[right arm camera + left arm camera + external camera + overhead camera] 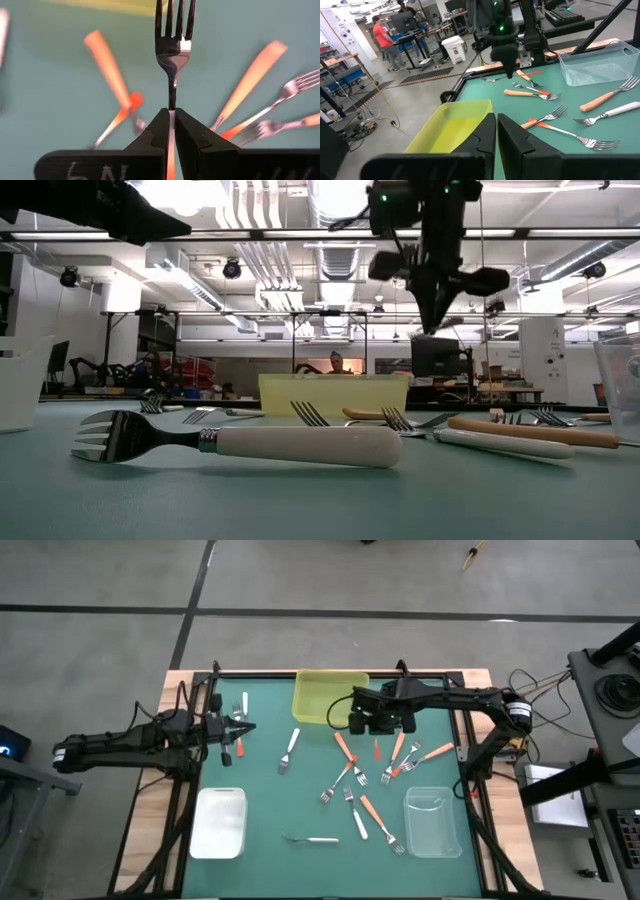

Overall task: Sort silverware by color (type)
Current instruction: Put the orange fork into the transparent bin

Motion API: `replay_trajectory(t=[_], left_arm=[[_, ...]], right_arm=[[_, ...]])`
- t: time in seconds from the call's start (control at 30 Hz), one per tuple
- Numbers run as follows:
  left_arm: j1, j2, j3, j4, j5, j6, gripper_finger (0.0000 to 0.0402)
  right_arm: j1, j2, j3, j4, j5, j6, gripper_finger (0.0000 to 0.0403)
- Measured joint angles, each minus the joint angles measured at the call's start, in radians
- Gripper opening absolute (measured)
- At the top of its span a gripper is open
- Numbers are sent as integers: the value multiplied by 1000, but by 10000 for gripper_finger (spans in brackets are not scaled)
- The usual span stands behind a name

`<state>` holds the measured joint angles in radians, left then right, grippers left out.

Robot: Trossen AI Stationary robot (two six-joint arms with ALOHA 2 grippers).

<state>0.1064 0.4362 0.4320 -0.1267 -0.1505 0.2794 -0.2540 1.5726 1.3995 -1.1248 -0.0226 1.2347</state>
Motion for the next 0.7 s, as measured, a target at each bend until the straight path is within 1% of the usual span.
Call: replay_trajectory(t=[0.07, 0.23, 0.33, 0.37, 0.5, 0.7], left_arm=[[0, 0, 0, 2, 0, 0, 0], [0, 0, 0, 14, 0, 0, 0], [0, 0, 0, 14, 0, 0, 0], [0, 0, 0, 14, 0, 0, 0], [0, 0, 0, 14, 0, 0, 0], [0, 0, 0, 15, 0, 0, 0]], right_arm=[[28, 0, 19, 0, -33, -2, 9], [117, 0, 46, -1, -64, -10, 9], [191, 0, 51, 1, -66, -91, 9], [218, 0, 51, 0, -72, -96, 9], [325, 0, 49, -1, -92, -54, 9], [479, 0, 49, -1, -94, 3, 9]])
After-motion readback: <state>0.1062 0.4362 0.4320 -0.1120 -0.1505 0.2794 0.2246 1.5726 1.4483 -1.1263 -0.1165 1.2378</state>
